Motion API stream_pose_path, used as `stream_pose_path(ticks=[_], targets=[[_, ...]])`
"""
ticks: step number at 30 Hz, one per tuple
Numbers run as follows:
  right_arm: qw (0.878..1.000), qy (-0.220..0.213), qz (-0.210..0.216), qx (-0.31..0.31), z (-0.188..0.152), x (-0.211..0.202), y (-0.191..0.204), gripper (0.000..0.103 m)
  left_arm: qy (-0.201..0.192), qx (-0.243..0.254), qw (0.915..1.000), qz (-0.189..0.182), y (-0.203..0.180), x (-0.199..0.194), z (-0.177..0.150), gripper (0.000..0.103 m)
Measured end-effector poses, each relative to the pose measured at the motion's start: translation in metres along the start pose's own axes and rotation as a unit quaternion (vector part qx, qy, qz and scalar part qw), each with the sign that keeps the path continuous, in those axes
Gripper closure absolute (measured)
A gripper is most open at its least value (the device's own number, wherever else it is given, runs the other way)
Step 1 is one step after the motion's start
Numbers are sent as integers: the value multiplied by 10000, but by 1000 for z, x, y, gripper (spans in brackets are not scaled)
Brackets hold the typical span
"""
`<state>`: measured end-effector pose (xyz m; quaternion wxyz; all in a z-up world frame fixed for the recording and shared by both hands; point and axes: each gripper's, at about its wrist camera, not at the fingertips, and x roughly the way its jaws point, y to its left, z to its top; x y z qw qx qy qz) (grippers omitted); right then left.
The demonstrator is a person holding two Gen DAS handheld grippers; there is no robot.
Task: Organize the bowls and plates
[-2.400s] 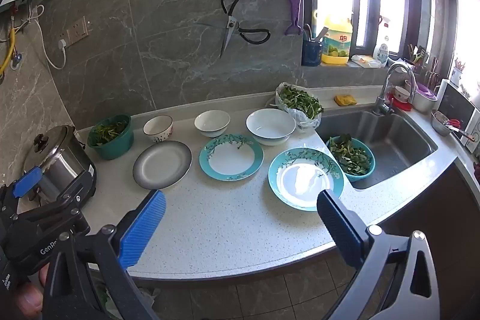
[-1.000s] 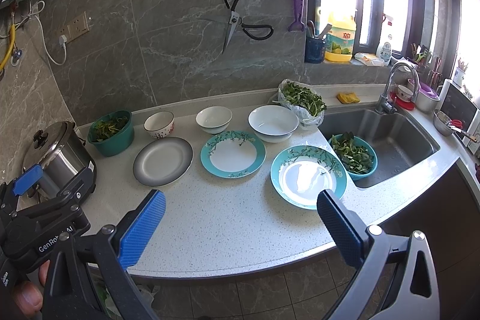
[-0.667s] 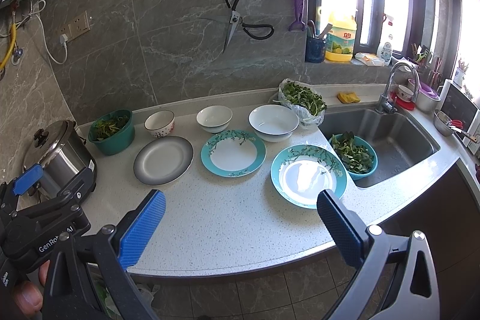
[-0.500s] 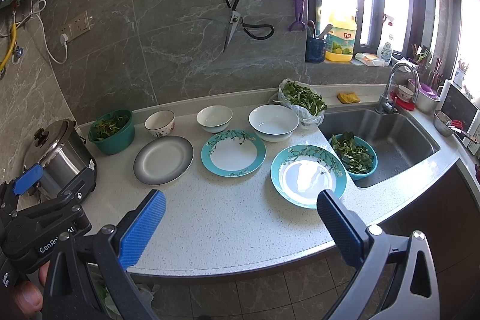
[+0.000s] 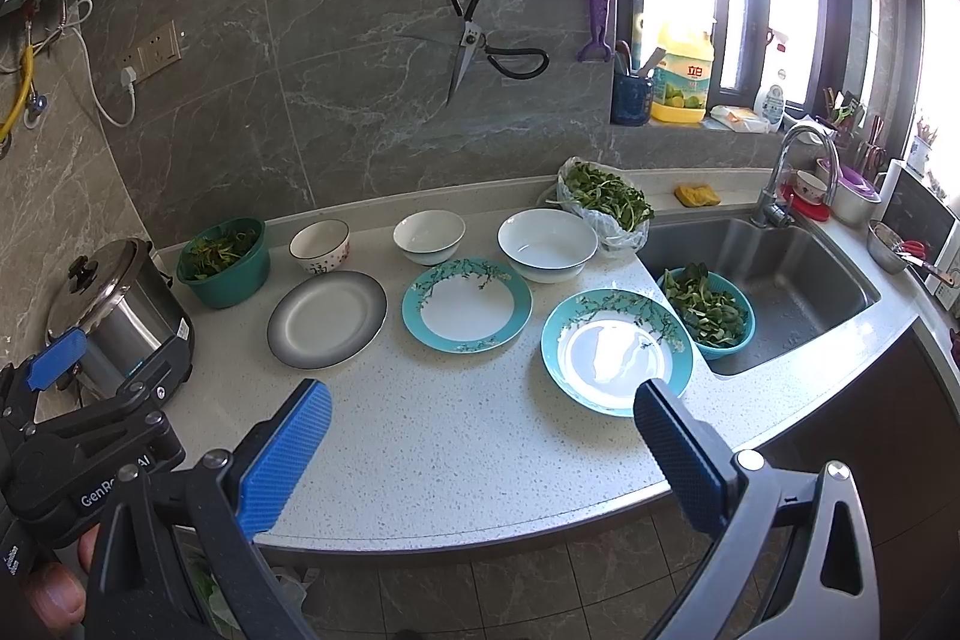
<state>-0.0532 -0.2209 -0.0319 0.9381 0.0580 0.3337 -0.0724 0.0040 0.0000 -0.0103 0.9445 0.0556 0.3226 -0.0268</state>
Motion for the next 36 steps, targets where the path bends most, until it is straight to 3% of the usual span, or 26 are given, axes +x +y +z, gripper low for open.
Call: stream_pose_path(ticks=[29, 32, 36], targets=[[9999, 112, 79, -30, -6, 11, 0, 0, 193, -2, 9998, -15, -2, 15, -12, 0], [9995, 217, 230, -27, -7, 20, -6, 0, 458, 41, 9989, -46, -1, 32, -25, 0], [9945, 597, 859, 51, -22, 43, -20, 0, 1228, -58, 9923, -124, 7, 72, -67, 0]])
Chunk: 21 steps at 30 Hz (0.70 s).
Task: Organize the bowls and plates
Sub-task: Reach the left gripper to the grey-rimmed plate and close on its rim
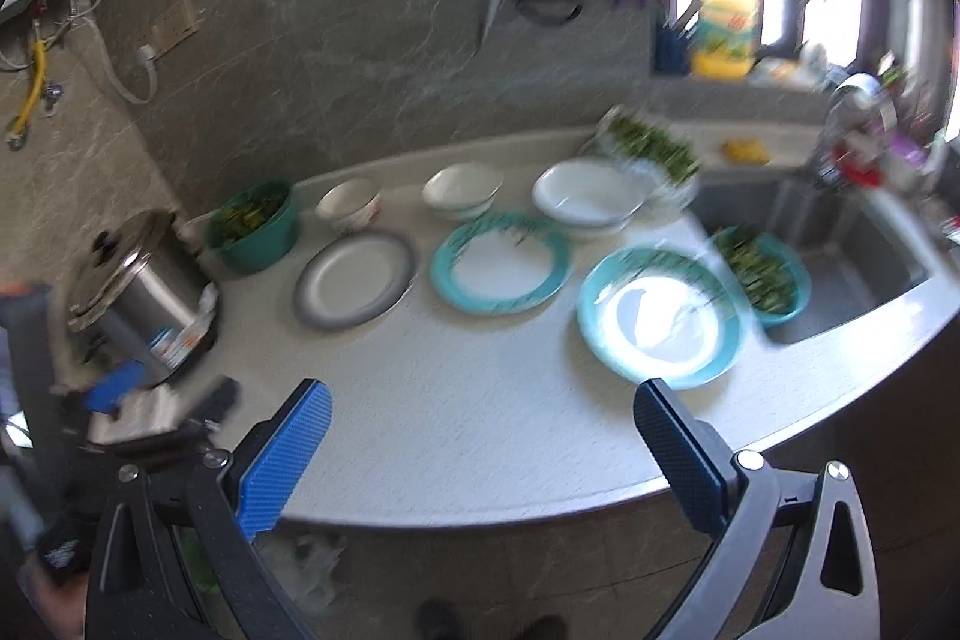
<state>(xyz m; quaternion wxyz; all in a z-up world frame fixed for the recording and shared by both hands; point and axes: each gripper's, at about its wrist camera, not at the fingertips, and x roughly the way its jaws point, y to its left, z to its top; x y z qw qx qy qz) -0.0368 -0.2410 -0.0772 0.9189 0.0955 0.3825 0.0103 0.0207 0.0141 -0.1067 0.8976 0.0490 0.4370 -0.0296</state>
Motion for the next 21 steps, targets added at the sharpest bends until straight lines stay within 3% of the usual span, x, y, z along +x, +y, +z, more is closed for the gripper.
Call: stream_pose_path(ticks=[3, 6, 7, 10, 12, 15, 17, 21], targets=[[9965, 452, 663, 247, -11, 25, -20, 0, 548, -380, 9968, -448, 19, 36, -33, 2], [9822, 871, 1435, 843, -23, 62, -48, 0, 1008, -1335, 9797, -1108, 50, 71, -66, 2], [9758, 973, 1657, 1044, -27, 72, -53, 0, 1140, -1356, 9778, -1120, 54, 80, -72, 0], [9476, 1253, 2413, 1680, -32, 109, -62, 0, 976, -605, 9892, -916, 50, 96, -72, 0], [9296, 1267, 2865, 1943, -33, 125, -62, 0, 966, -291, 9905, -933, 51, 111, -63, 0], [9137, 1245, 3245, 2106, -21, 157, -52, 9, 1364, -544, 9836, -1043, 68, 143, -30, 0], [9121, 1303, 3250, 2133, -10, 178, -44, 14, 1138, -908, 9808, -1294, 93, 164, 1, 1], [9056, 1360, 3238, 2380, 12, 228, -31, 21, 1152, -842, 9817, -1262, 125, 227, 65, 2]])
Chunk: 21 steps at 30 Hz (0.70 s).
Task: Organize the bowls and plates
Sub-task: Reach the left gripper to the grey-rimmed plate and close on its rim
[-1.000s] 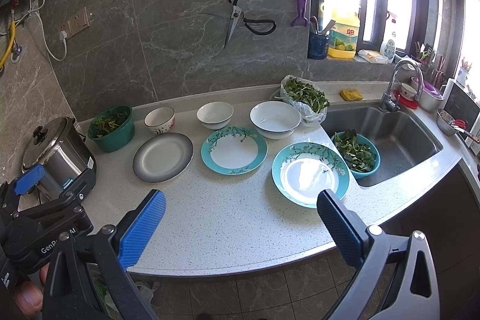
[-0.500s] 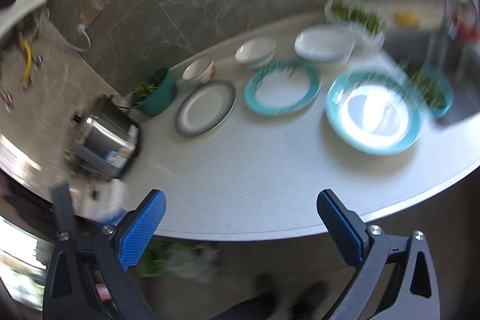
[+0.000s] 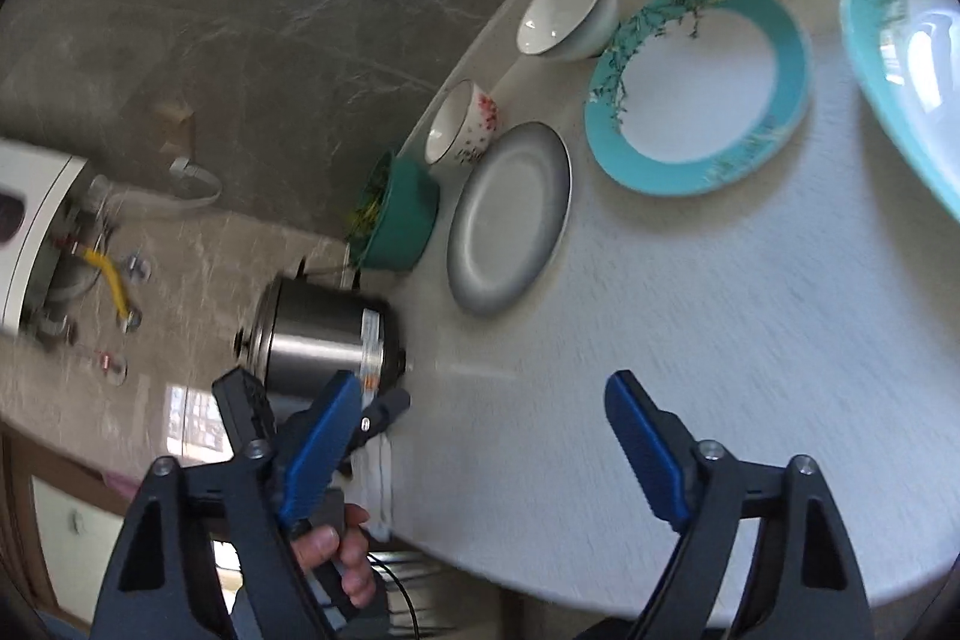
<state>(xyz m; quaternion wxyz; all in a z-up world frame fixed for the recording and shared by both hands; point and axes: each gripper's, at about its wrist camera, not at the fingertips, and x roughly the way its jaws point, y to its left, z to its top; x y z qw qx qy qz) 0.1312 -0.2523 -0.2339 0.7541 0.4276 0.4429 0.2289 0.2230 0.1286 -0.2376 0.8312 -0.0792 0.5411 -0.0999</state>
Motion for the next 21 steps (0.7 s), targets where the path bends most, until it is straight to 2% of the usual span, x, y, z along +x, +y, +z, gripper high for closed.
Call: stream_pose_path(ticks=[3, 6, 8, 10, 15, 19, 21], targets=[[9998, -50, -152, 148, 23, 30, -4, 27, 44, 87, 9998, -156, 20, 29, 48, 2], [9990, -74, -143, 419, 38, 55, -14, 27, -46, 226, 9988, -423, 32, 55, 85, 2], [9987, -109, -283, 408, 43, 71, -19, 27, -84, 260, 9985, -475, 44, 73, 102, 2], [9977, -56, -325, 588, 49, 84, -31, 28, 201, 287, 9984, -437, 49, 96, 120, 2], [9971, 49, -340, 673, 58, 106, -43, 32, 753, 339, 9946, -622, 51, 135, 144, 7], [9966, 139, -339, 733, 69, 118, -50, 34, 822, 345, 9922, -872, 57, 148, 160, 20], [9965, 125, -321, 765, 72, 118, -52, 34, 849, 321, 9917, -916, 59, 156, 167, 21]])
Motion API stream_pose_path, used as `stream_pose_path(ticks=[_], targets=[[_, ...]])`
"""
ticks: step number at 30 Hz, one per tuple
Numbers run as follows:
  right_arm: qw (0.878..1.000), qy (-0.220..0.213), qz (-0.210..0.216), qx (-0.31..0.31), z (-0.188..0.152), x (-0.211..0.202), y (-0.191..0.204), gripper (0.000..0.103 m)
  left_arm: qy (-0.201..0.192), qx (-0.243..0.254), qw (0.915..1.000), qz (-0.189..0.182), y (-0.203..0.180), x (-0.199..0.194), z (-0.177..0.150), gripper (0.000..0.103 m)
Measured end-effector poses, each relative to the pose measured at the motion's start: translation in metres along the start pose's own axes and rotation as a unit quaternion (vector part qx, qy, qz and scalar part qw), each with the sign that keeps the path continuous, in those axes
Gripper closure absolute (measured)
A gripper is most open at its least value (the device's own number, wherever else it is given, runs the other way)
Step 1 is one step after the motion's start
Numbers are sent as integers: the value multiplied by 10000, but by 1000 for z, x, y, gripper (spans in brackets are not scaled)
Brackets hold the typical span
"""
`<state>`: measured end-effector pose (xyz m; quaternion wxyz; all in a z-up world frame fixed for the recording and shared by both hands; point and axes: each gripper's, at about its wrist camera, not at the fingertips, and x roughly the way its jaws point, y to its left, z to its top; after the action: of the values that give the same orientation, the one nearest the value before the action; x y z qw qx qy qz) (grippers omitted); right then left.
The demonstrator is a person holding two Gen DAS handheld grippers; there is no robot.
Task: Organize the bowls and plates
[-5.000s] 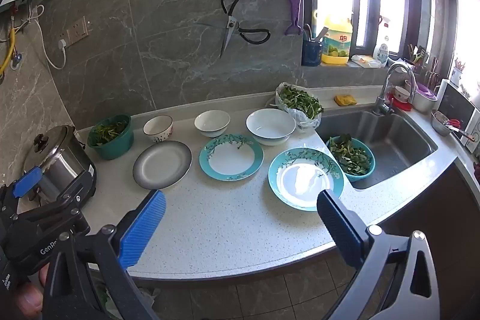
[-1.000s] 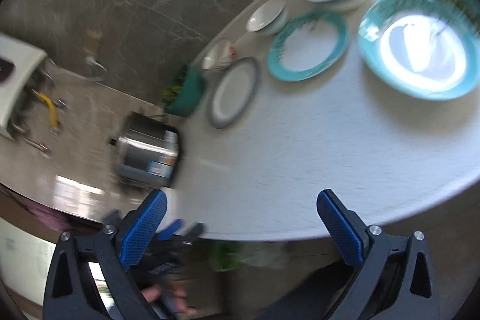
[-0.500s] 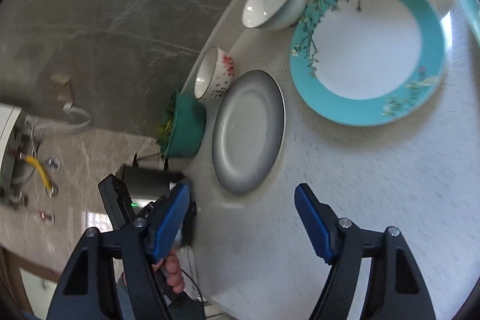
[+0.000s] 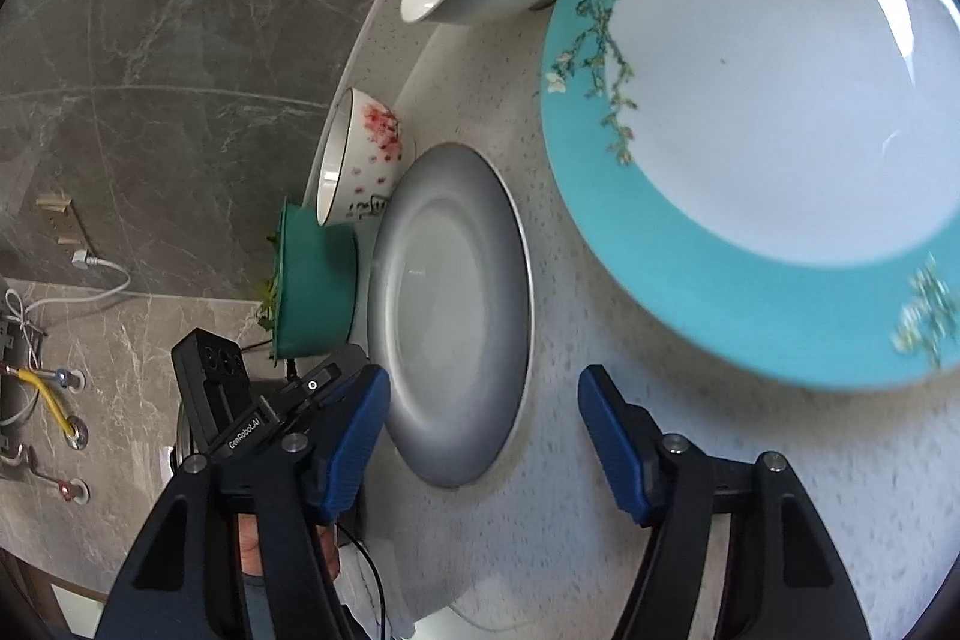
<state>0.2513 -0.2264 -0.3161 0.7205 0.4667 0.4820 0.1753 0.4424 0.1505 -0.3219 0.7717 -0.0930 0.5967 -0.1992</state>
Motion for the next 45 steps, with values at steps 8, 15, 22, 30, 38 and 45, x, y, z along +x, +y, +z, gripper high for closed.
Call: stream_pose_path(ticks=[8, 15, 22, 30, 38, 45], targets=[[10000, -56, 45, 8, 14, 11, 5, 36, 101, 86, 9998, 172, 4, 9, 25, 22], [9999, 51, -107, 68, 17, 18, 6, 56, 158, 108, 9998, 67, 1, 11, 36, 22], [9993, 180, -283, 134, 18, 17, 7, 66, 102, 79, 9999, -112, -3, 13, 38, 64], [9980, 307, -534, 110, 18, 17, 4, 89, 114, -31, 9997, -210, 22, 3, 24, 74], [9977, 322, -599, 17, 20, 18, 6, 89, 77, -1, 9998, -196, 27, -4, 9, 74], [9970, 293, -709, -83, 20, 16, 9, 88, 87, 210, 9997, 15, 19, -6, -2, 81]])
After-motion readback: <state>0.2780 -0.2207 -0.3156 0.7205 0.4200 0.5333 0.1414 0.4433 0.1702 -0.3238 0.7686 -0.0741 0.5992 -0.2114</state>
